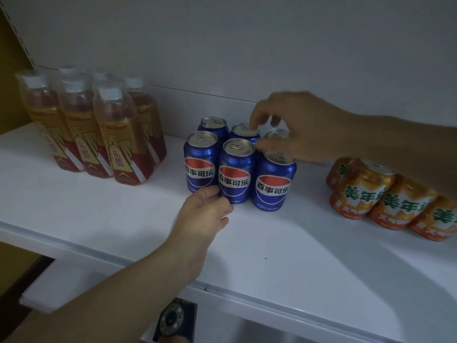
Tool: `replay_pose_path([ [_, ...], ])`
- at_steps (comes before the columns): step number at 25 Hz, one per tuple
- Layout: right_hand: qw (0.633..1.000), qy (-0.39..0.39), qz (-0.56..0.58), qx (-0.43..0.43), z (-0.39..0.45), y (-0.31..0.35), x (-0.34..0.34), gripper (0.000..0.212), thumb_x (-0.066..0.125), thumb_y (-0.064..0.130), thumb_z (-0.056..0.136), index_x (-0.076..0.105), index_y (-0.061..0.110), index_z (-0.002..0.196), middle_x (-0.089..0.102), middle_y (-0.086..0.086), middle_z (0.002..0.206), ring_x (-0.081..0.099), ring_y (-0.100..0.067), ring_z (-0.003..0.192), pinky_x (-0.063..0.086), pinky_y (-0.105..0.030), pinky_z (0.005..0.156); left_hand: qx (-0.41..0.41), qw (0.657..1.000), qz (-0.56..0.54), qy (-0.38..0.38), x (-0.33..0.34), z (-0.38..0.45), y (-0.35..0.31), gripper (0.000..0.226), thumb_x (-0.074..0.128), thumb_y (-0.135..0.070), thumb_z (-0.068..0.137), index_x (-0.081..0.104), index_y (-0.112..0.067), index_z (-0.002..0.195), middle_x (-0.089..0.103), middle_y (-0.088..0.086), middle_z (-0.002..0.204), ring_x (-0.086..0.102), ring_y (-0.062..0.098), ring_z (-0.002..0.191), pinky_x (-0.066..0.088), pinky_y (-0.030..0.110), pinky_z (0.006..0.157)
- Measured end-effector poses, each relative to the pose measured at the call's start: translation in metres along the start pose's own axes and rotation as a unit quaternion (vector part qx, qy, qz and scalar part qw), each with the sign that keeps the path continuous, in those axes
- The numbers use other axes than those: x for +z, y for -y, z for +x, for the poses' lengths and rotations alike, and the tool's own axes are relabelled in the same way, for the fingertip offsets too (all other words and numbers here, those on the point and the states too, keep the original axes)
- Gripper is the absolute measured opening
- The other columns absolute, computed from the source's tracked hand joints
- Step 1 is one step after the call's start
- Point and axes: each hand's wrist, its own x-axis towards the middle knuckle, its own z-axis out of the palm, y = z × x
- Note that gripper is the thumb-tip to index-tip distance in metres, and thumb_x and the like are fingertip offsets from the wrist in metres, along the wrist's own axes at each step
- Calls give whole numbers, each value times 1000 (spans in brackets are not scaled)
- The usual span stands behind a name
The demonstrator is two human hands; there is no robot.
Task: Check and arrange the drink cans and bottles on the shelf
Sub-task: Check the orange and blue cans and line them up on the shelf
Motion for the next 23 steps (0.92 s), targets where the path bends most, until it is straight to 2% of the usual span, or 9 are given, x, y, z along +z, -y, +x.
replay_pose_path([
  [2, 999, -29, 25, 20, 27, -8, -5, 29, 64, 34, 99, 63, 24, 126, 59, 2, 118, 57, -14, 101, 37, -14, 73, -1, 1000, 0, -1, 1, -1, -1, 27, 57, 3, 91, 63, -21, 104, 72, 6, 116, 67, 23, 112, 51, 32, 95],
  [5, 993, 63, 62, 73, 62, -19, 5, 32, 63, 39, 100, 61, 28, 131, 61, 0, 132, 59, -14, 105, 41, -24, 84, -4, 1000, -4, -1, -1, 1, 0, 31, 59, 1, 91, 62, -18, 115, 70, 6, 120, 67, 23, 112, 51, 34, 99],
  [7, 987, 105, 90, 81, 72, -24, 15, 32, 66, 41, 98, 61, 31, 128, 64, -1, 131, 62, -9, 99, 44, -24, 78, -6, 1000, -6, 6, -2, 2, 1, 35, 61, -1, 90, 60, -16, 123, 69, 6, 121, 67, 23, 113, 51, 35, 100],
  [9, 984, 98, 126, 83, 75, -25, 20, 29, 67, 39, 98, 63, 30, 125, 68, -2, 126, 61, 0, 93, 44, -19, 71, -9, 1000, -9, 11, -3, 3, 1, 34, 67, -4, 85, 62, -18, 115, 70, 7, 120, 67, 23, 112, 52, 35, 99],
  [12, 978, 99, 162, 86, 72, -26, 22, 32, 66, 39, 99, 63, 29, 129, 68, -1, 127, 63, -4, 98, 46, -19, 72, -14, 1000, -11, 12, -4, 5, 0, 32, 69, -6, 82, 62, -20, 110, 70, 7, 119, 68, 24, 112, 53, 34, 97],
  [15, 977, 111, 165, 75, 71, -24, 21, 35, 66, 37, 99, 62, 28, 132, 65, -2, 130, 65, -16, 109, 49, -23, 80, -17, 1000, -7, 9, -3, 4, -1, 26, 63, -1, 88, 61, -21, 105, 70, 8, 119, 67, 26, 113, 52, 36, 99],
  [18, 985, 105, 127, 51, 73, -19, 22, 34, 63, 32, 101, 59, 28, 134, 65, -5, 132, 62, -16, 114, 50, -33, 95, -18, 1000, -4, 6, -2, 2, -3, 24, 59, 1, 92, 61, -22, 100, 70, 9, 118, 67, 27, 113, 52, 37, 100],
  [21, 993, 79, 78, 49, 71, -17, 27, 36, 56, 29, 105, 52, 25, 141, 63, -8, 135, 57, -14, 103, 41, -29, 88, -17, 1000, -4, -4, 0, 2, -3, 26, 58, 1, 92, 61, -21, 105, 70, 8, 116, 68, 26, 109, 52, 37, 99],
  [23, 995, 44, 81, 47, 67, -18, 23, 35, 51, 25, 108, 48, 23, 143, 62, -13, 138, 59, -17, 105, 43, -27, 85, -16, 1000, 0, -22, 0, 1, -4, 26, 56, 0, 93, 61, -17, 112, 70, 8, 110, 69, 28, 106, 55, 38, 95],
])
